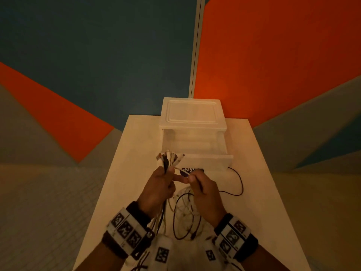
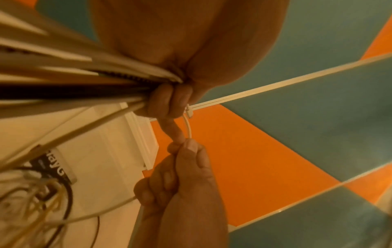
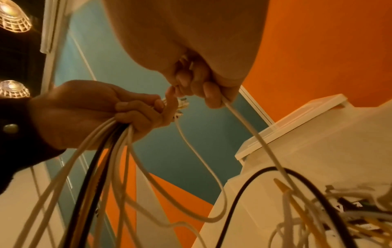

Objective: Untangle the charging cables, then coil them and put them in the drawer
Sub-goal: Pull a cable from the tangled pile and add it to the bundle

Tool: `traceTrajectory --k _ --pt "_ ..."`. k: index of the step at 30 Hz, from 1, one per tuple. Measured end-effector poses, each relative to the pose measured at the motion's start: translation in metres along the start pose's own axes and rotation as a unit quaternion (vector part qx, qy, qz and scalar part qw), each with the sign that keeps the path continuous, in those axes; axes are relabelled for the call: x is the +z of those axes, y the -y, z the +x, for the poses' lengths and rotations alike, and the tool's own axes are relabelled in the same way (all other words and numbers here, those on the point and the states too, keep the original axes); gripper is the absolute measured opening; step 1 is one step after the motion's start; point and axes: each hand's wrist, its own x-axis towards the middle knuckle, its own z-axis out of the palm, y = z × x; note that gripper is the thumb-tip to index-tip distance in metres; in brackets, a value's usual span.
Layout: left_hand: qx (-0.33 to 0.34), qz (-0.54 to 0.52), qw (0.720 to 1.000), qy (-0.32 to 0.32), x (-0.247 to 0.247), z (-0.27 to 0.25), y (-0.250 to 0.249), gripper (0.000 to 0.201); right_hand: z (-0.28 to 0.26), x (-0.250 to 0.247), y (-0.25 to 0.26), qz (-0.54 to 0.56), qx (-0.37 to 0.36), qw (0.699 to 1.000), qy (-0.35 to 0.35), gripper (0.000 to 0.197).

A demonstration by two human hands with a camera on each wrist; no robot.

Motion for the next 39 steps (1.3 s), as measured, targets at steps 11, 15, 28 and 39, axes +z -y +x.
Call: traceTrajectory --k 11,15,28,39 --pt "0.068 -0.057 0.995 -0.043 -0.009 0.007 -0.025 0.005 -0.031 0.015 -0.048 -0.036 0.080 0.980 0.179 0.030" --pt "0.127 -0.057 0.990 -0.029 -0.030 0.007 -0.052 0.016 -0.040 0.006 -0.105 -0.063 0.163 0.965 0.196 0.029" --pt "0.185 -0.042 0.982 -0.006 -0.046 -0.003 -0.070 0.017 -0.001 -0.021 -0.074 -0.016 0.131 0.987 0.088 0.037" --pt "0.114 0.038 0.993 -0.006 -0.019 0.004 -0.033 0.023 0.021 -0.033 -0.039 0.029 0.074 0.995 0.065 0.029"
